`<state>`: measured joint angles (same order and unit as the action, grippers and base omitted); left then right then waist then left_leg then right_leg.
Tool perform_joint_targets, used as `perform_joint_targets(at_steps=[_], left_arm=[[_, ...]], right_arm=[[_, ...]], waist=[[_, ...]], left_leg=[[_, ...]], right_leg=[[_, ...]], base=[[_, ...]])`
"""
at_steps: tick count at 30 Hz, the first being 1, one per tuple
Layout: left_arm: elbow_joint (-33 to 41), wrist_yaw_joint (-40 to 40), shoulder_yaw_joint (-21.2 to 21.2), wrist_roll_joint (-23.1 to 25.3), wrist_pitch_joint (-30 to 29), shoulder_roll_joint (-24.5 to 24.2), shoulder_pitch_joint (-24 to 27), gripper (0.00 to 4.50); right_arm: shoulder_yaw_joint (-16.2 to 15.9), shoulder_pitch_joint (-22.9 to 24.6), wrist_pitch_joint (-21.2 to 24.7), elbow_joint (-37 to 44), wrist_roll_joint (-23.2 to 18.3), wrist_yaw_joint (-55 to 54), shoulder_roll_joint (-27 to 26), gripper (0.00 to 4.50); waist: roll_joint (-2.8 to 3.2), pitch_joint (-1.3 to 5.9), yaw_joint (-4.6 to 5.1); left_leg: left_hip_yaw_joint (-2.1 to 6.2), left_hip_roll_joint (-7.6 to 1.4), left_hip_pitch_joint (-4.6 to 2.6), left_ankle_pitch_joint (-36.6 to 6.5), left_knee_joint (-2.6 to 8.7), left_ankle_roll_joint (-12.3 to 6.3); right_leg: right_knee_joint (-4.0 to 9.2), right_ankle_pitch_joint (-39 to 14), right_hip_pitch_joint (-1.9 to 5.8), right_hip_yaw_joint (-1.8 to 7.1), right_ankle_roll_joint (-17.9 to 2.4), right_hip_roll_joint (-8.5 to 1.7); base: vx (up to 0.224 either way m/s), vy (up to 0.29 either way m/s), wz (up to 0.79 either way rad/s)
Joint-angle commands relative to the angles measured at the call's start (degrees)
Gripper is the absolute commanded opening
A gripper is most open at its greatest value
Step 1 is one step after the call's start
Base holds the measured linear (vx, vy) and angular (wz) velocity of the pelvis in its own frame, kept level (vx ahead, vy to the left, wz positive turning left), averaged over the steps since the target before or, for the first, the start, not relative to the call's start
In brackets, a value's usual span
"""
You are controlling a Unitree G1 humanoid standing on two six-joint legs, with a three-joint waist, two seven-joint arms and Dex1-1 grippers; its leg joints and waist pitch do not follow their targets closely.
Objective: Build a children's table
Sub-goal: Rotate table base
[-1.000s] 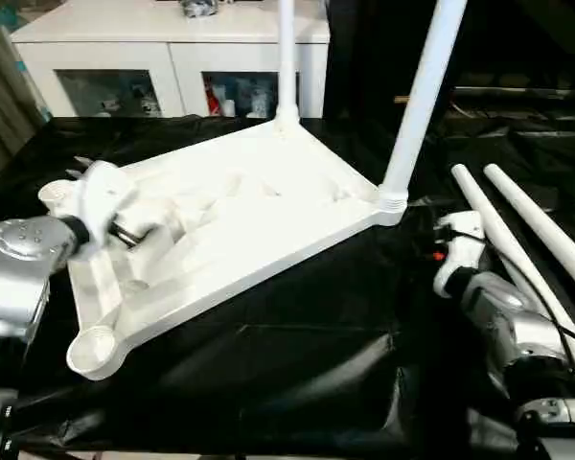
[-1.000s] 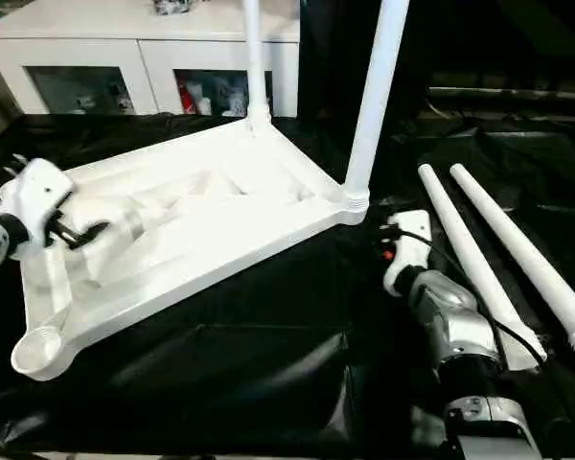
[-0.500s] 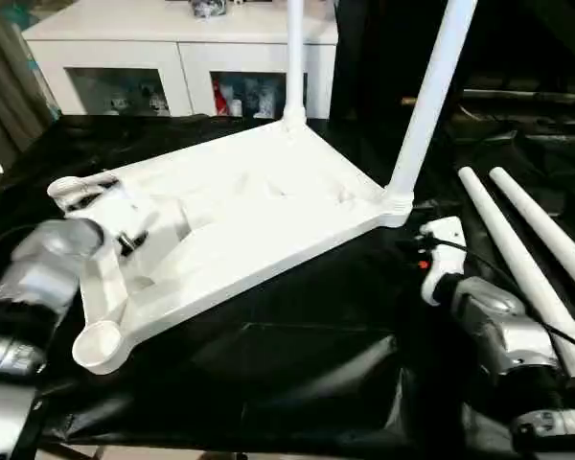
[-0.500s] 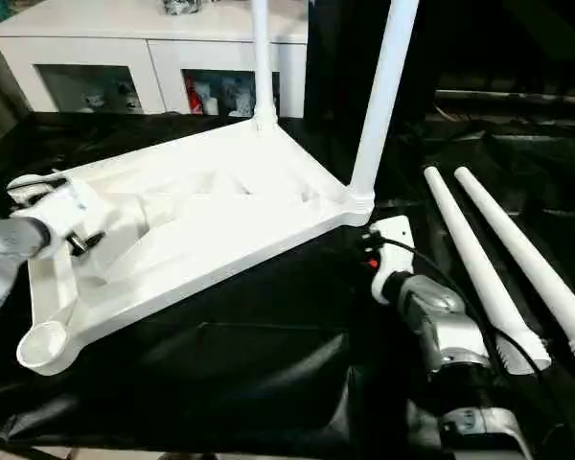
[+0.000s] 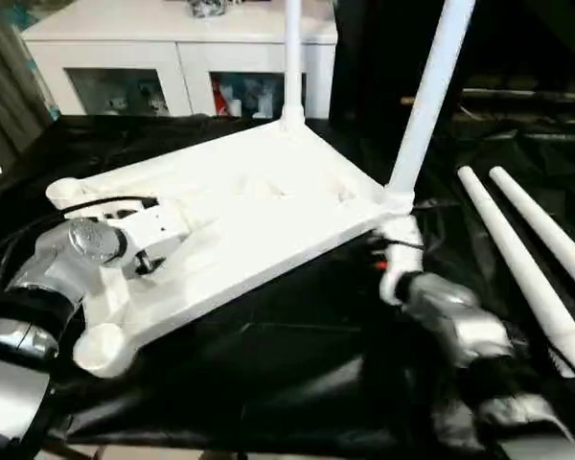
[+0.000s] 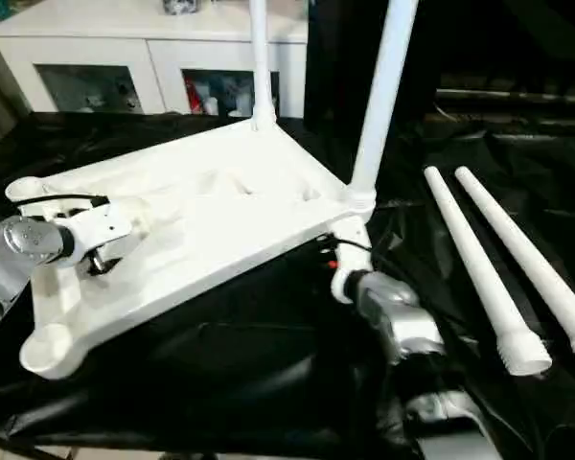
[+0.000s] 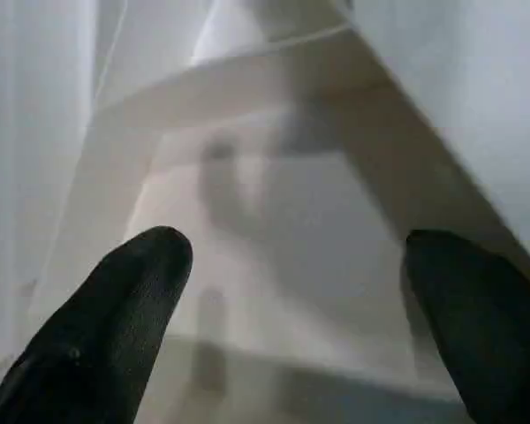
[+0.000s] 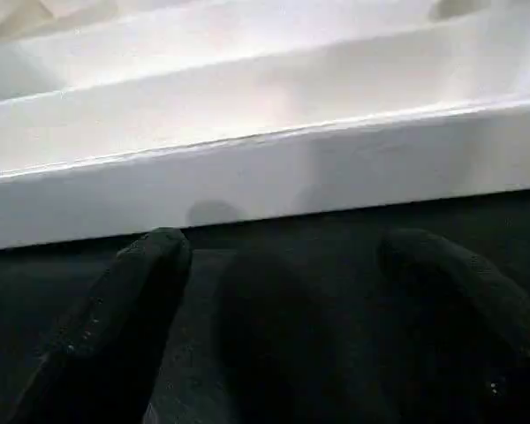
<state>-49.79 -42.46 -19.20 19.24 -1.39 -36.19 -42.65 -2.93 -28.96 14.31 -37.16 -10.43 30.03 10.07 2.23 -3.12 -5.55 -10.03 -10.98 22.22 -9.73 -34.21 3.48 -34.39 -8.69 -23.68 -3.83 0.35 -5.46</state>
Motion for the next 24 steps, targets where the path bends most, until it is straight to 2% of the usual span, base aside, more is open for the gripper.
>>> perform_joint_targets(at_steps=[1, 2, 4, 5, 6, 7, 12, 14, 18, 21, 24], left_arm=[[2.20, -2.59, 0.52, -1.91, -0.19, 0.76, 0.06, 4.47], [3.66, -4.55, 0.35, -2.01, 0.01, 0.74, 0.51, 4.47], [4.29, -5.44, 0.13, -1.97, 0.27, 0.65, 0.75, 4.47], [5.55, -6.72, 0.00, -2.39, 0.10, 0.69, 1.17, 4.47], [6.91, -8.11, 0.09, -3.13, -0.08, 0.89, 1.54, 4.47], [8.08, -9.15, 0.32, -4.05, -0.73, 1.15, 1.80, 4.47], [13.76, -13.64, 0.85, -7.68, -3.48, 2.05, 3.16, 4.47], [18.89, -16.58, 1.78, -11.00, -6.95, 3.89, 4.34, 4.47], [21.73, -16.44, 2.41, -13.13, -10.05, 7.66, 4.34, 4.47], [21.96, -15.54, 1.94, -13.35, -10.63, 10.03, 3.74, 4.47], [22.20, -13.85, 1.26, -13.42, -11.15, 13.14, 2.90, 4.47]], right_arm=[[-0.42, -1.13, -0.56, -0.78, 1.05, -0.65, -0.16, 3.97], [-0.44, -1.84, -0.72, -1.82, 1.37, -0.90, -0.44, 3.97], [-0.43, -2.12, -0.80, -2.20, 1.46, -1.01, -0.52, 3.97], [-0.43, -2.43, -0.87, -2.61, 1.55, -1.12, -0.55, 3.97], [-0.36, -2.85, -1.12, -3.33, 1.73, -1.27, -0.63, 3.97], [-0.28, -3.18, -1.37, -3.97, 1.88, -1.43, -0.68, 3.97], [-0.13, -3.78, -2.10, -5.43, 2.29, -1.59, -1.01, 3.97], [-0.10, -4.43, -2.68, -6.32, 2.61, -1.76, -1.36, 3.97], [0.21, -5.43, -3.42, -7.36, 2.86, -1.99, -1.60, 3.97], [0.47, -6.17, -3.88, -8.16, 2.89, -2.00, -1.59, 3.97], [0.97, -6.60, -4.34, -8.38, 2.79, -2.15, -1.21, 3.97]], waist=[[0.32, 4.17, 0.01], [0.11, 4.20, -0.17], [0.25, 4.28, -0.25], [0.01, 4.29, -0.23], [0.13, 4.30, -0.27], [-0.12, 4.26, -0.22], [-0.16, 4.24, -0.29], [-0.31, 4.20, -0.27], [-0.36, 4.14, -0.22], [-0.38, 4.00, -0.24], [-0.25, 4.06, -0.29]], left_leg=[[0.74, -1.85, -1.55, -19.32, 4.72, 2.23], [0.69, -1.94, -1.50, -18.65, 4.78, 2.12], [0.67, -1.87, -1.42, -18.00, 4.74, 2.12], [0.60, -1.83, -1.30, -17.26, 4.71, 2.01], [0.62, -1.88, -1.29, -16.84, 4.72, 1.92], [0.53, -1.87, -1.29, -16.60, 4.71, 1.79], [0.45, -1.90, -1.28, -15.87, 4.69, 1.51], [0.33, -1.89, -1.31, -15.54, 4.64, 1.28], [0.23, -1.79, -1.31, -15.35, 4.59, 1.30], [0.30, -1.67, -1.27, -16.22, 4.59, 1.00], [0.37, -1.68, -1.31, -16.41, 4.58, 1.02]], right_leg=[[3.64, -16.49, 2.19, 2.11, -13.28, -3.11], [3.56, -15.28, 2.27, 2.16, -13.25, -3.13], [3.37, -14.52, 2.35, 2.14, -13.39, -3.14], [3.29, -13.76, 2.44, 2.17, -13.40, -3.11], [3.24, -13.64, 2.51, 2.18, -13.44, -3.21], [3.23, -13.65, 2.48, 2.18, -13.48, -3.15], [3.09, -13.74, 2.53, 2.21, -13.72, -3.21], [3.20, -14.07, 2.48, 2.23, -13.85, -3.17], [3.27, -14.53, 2.53, 2.24, -13.98, -3.05], [3.68, -16.99, 2.55, 2.19, -12.92, -3.07], [3.82, -17.18, 2.57, 2.14, -12.44, -2.91]], base=[[0.000, 0.000, 0.00], [0.000, 0.000, 0.00], [0.000, 0.000, 0.00], [0.000, 0.000, 0.00], [0.000, 0.000, 0.00], [0.000, 0.000, 0.00], [0.000, 0.000, 0.00], [0.000, 0.000, 0.00], [0.000, 0.000, 0.00], [0.000, 0.000, 0.00], [0.000, 0.000, 0.00]])
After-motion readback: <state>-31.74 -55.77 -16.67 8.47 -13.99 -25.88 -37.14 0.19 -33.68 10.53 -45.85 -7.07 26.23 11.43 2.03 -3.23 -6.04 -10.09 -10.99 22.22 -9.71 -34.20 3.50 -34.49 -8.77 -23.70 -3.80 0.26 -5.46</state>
